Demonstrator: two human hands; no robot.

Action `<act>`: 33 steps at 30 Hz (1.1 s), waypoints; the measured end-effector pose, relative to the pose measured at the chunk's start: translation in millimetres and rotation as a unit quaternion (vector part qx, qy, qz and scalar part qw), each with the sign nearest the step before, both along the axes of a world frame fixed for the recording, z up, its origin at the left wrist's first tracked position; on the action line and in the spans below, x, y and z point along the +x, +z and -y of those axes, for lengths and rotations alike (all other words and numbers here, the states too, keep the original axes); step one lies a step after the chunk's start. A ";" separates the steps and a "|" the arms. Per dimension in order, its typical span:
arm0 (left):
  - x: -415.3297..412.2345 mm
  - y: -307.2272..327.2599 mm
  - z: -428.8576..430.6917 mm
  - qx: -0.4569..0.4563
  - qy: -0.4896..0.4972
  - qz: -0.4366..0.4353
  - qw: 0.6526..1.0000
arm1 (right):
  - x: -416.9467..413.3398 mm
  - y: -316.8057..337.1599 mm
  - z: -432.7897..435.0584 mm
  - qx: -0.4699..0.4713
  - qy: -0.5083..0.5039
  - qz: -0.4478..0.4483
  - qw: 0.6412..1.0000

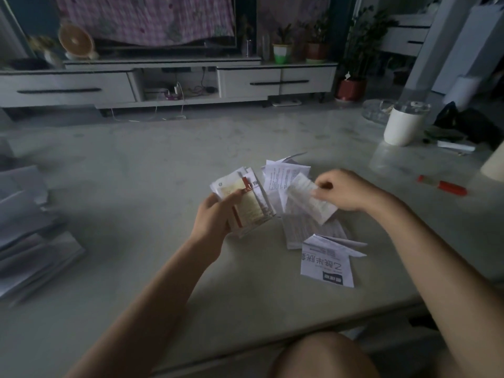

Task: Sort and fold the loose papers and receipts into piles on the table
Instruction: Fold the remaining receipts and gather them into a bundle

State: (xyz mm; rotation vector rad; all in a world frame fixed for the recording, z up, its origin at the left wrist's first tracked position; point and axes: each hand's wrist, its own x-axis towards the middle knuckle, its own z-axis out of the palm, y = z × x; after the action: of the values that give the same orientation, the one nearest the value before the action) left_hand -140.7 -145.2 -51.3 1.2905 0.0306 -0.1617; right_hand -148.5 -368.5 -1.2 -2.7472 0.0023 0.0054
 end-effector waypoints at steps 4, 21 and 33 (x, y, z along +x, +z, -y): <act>0.6 1.0 0.7 -0.012 -0.003 -0.006 1.000 | -9.7 27.9 -17.1 0.354 -0.011 0.058 0.933; 2.0 6.7 -5.8 -0.182 -0.180 -0.010 0.967 | -27.7 21.6 -90.5 0.057 0.063 0.219 0.972; 0.7 7.4 -2.4 -0.183 -0.152 -0.041 0.970 | -30.2 25.8 -94.0 0.019 0.000 0.098 0.995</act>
State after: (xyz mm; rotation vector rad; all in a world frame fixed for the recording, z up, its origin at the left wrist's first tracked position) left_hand -140.0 -142.8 -43.9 0.9123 -0.1227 -0.4627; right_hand -178.7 -274.5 24.6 -2.6986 -0.0498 -0.2609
